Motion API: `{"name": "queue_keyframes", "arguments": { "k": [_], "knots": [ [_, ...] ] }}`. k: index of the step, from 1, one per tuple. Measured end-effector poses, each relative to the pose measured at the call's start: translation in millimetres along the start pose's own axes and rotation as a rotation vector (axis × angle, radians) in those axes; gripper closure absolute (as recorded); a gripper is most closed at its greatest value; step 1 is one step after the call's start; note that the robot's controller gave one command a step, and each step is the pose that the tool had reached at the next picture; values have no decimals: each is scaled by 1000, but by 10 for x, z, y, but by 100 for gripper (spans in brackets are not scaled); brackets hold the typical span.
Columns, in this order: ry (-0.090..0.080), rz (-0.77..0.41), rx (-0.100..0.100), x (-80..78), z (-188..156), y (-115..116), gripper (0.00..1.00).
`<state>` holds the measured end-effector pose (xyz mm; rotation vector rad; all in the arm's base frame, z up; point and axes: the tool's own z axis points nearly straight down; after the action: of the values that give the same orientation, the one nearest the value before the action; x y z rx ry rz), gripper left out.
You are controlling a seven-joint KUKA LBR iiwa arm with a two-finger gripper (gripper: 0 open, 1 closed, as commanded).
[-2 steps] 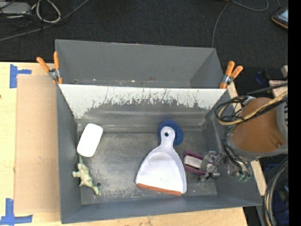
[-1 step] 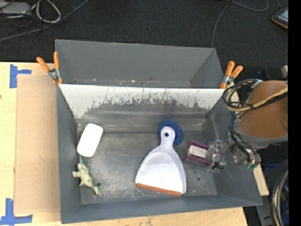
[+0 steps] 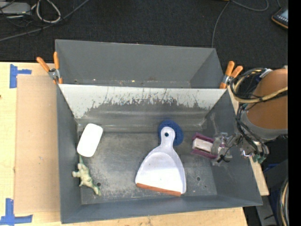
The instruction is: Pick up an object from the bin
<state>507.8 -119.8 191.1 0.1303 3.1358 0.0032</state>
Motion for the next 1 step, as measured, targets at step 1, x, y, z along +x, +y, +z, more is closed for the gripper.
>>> {"name": "queue_keyframes", "arguments": {
  "k": [1],
  "knots": [
    [2,5,-1,-48,41,11,100]
  ]
}}
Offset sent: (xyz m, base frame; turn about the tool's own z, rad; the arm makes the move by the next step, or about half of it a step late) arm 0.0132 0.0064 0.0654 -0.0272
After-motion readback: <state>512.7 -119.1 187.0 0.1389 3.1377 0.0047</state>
